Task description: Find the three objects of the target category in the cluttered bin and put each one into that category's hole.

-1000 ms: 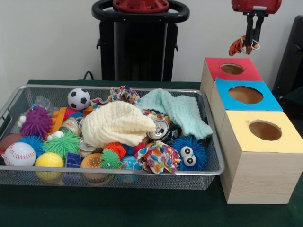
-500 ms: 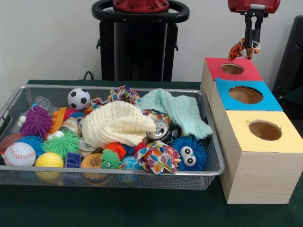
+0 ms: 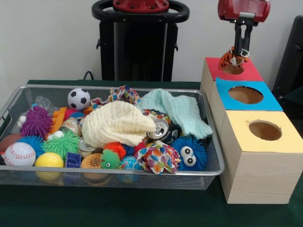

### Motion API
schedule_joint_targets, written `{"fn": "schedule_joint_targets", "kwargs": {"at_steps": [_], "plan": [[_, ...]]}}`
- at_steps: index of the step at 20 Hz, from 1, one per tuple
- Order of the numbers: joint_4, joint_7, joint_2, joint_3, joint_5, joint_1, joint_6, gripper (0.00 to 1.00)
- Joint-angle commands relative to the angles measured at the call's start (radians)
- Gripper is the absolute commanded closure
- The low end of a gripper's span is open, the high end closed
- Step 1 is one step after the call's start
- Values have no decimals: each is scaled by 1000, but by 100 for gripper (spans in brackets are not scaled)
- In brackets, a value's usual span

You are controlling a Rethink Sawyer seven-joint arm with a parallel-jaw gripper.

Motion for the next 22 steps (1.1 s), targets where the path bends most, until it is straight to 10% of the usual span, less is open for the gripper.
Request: {"fn": "schedule_joint_targets", "kwargs": {"at_steps": [1, 22], "plan": [[69, 150, 68, -19, -45, -8, -70, 100], [113, 247, 135, -40, 68, 86, -114, 100]]}}
